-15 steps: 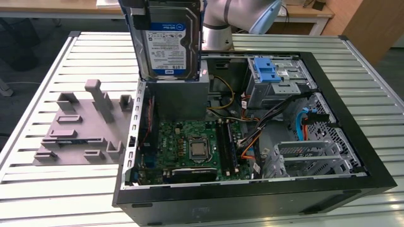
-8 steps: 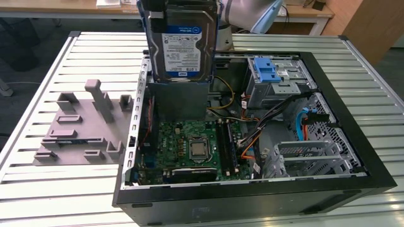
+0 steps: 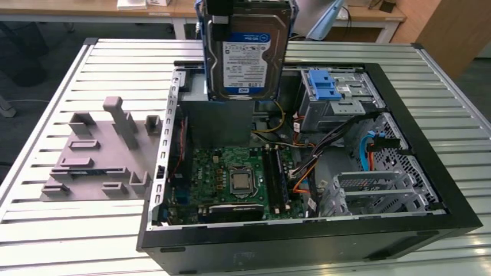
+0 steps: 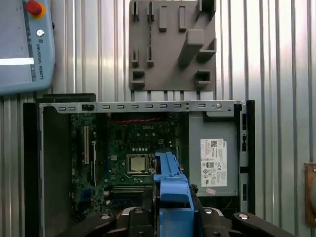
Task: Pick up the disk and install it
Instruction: 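Pick up the disk, then insert the disk into the insertion slot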
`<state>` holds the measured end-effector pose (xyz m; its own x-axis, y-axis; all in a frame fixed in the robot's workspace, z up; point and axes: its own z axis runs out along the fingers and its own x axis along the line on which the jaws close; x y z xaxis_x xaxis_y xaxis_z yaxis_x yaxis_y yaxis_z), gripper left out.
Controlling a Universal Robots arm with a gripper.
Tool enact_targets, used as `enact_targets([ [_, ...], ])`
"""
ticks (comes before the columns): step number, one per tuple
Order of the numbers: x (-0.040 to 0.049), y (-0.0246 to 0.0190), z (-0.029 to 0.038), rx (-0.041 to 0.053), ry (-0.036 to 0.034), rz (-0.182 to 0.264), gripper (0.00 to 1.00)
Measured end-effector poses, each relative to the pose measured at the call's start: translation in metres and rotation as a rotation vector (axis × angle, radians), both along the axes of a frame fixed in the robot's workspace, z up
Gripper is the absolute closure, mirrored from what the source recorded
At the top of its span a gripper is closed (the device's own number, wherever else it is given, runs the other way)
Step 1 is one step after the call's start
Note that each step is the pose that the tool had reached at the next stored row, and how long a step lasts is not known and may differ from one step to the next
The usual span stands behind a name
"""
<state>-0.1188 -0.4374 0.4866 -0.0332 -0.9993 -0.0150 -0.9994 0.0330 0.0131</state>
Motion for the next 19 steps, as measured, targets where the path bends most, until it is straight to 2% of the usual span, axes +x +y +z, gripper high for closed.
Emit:
enact_targets([
  [4,0.0111,0.0000,-0.0006,-0.0002,-0.0003,0.000,0.64],
  [9,0.0204,0.0000,-0.0012,-0.0008,-0.0008,0.000,0.64],
  [19,0.0225,0.0000,-0.0012,-0.0008,-0.0008,0.000,0.64],
])
